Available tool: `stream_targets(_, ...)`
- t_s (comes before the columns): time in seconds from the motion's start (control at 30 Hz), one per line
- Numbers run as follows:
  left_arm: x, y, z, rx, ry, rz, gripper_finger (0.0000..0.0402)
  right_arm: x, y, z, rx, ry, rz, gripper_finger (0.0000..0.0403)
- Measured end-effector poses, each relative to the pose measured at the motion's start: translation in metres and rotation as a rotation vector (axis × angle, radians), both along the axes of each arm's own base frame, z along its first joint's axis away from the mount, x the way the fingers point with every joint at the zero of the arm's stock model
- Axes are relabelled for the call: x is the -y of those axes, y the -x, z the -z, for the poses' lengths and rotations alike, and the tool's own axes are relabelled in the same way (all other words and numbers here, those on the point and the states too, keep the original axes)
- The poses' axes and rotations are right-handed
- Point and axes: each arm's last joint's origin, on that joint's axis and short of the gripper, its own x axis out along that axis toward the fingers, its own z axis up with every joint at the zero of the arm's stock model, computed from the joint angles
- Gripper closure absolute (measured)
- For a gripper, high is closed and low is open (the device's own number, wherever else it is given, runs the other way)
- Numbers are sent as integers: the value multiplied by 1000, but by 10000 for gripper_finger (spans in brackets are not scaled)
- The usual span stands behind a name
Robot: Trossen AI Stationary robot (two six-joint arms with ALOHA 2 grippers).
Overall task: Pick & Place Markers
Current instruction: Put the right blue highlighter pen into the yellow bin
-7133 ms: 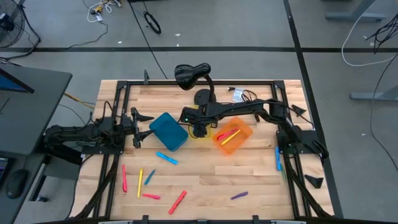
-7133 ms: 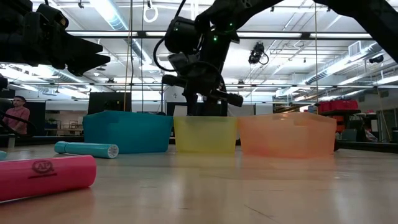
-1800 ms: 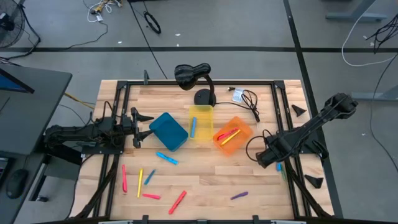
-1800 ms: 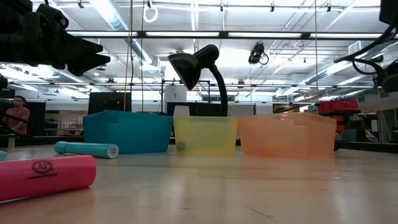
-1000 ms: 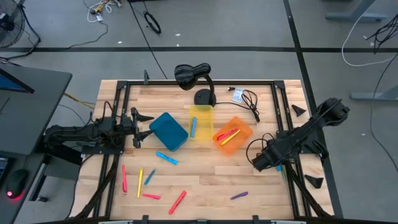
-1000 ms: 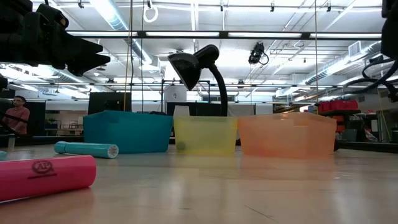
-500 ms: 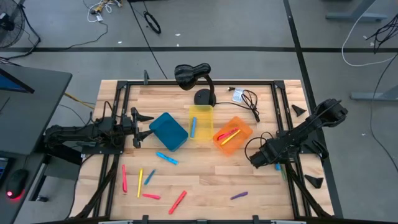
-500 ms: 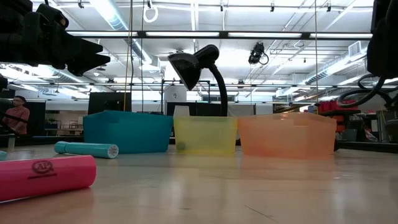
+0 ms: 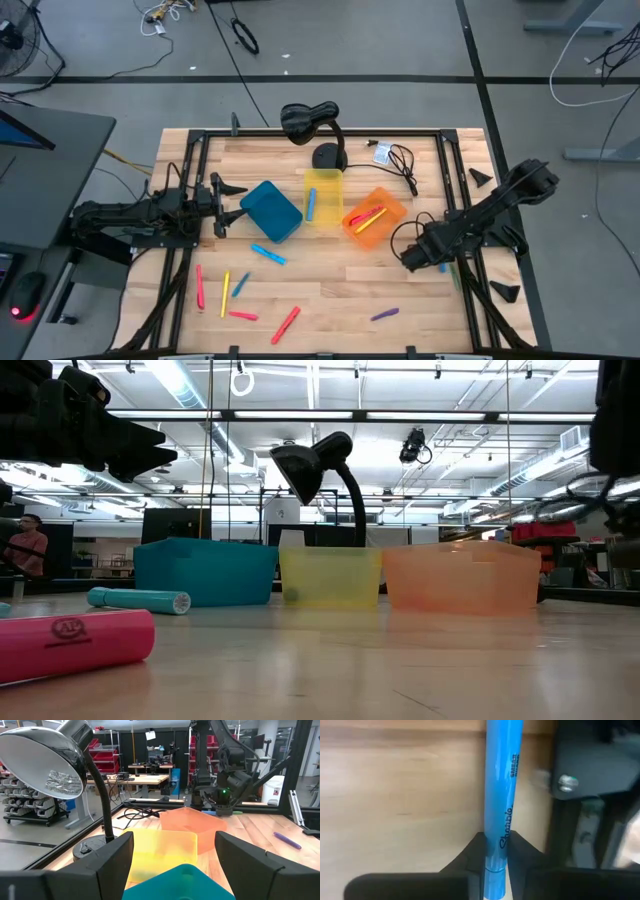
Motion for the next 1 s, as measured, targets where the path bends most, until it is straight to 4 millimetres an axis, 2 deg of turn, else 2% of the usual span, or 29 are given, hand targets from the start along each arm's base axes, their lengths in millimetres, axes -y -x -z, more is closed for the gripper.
stream_targets(0.47, 0, 0, 0, 1, 0, 0, 115, -12, -22, -47, 29, -60, -166, 355)
stream_targets(0.7, 0, 0, 0, 0, 0, 0, 115, -17, -32, -70, 98, -91, -205, 355)
stream_targets(1.0, 0, 0, 0, 0, 0, 0, 115, -20, -31, -87, 198, -71, -246, 355)
